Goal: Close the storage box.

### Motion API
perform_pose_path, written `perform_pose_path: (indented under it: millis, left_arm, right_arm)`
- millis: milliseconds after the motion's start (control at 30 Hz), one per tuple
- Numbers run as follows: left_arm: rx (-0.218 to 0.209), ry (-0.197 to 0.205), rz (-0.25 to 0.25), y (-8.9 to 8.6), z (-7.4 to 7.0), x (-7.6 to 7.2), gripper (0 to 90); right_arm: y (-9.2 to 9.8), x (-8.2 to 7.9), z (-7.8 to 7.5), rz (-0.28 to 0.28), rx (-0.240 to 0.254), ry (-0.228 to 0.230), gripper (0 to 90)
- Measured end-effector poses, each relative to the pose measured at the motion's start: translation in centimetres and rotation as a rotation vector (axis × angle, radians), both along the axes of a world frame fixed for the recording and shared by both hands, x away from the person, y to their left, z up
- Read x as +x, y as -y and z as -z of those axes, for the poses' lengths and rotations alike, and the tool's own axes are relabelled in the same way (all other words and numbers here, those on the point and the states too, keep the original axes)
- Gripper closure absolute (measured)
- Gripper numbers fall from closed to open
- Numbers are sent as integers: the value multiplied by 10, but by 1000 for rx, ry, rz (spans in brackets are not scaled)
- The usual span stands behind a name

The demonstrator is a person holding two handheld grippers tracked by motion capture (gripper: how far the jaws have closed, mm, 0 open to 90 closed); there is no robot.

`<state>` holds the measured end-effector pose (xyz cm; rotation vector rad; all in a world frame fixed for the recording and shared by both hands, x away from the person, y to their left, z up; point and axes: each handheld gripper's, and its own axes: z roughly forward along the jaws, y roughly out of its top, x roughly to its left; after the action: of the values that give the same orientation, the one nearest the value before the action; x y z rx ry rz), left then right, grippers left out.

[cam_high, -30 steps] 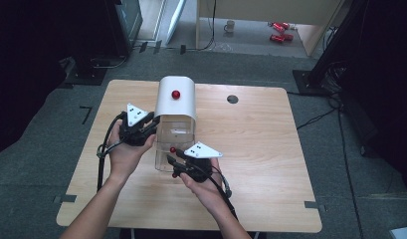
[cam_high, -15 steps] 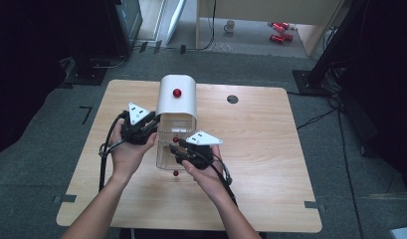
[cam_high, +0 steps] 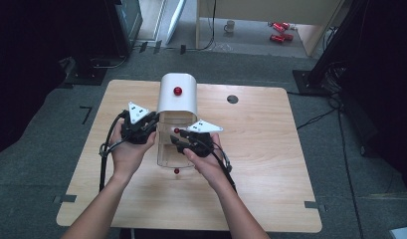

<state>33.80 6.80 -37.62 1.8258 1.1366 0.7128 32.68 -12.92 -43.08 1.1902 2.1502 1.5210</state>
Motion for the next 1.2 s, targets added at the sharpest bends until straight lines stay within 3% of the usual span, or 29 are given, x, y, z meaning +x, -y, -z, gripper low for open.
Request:
perform_pose_path:
  millis: [200,367,567,867,1033,1200]
  left_arm:
    - [-12,-1,3,-1,1,0,816]
    - [-40,17,24,-4,6,-5,766]
    - [-65,30,33,-9,8,-9,717]
    - [-82,33,34,-4,4,-3,691]
    - [-84,35,24,-1,3,0,682]
    - [-82,33,18,0,1,3,683]
  right_arm:
    - [2,-3,-1,-12,-6,4,547]
    - [7,-16,3,-22,-22,6,541]
    - [14,-40,17,-32,-26,-8,541]
    - [17,-80,41,-40,27,-48,542]
    - [17,-89,52,-28,69,-82,545]
    - [14,-90,68,-8,44,-109,549]
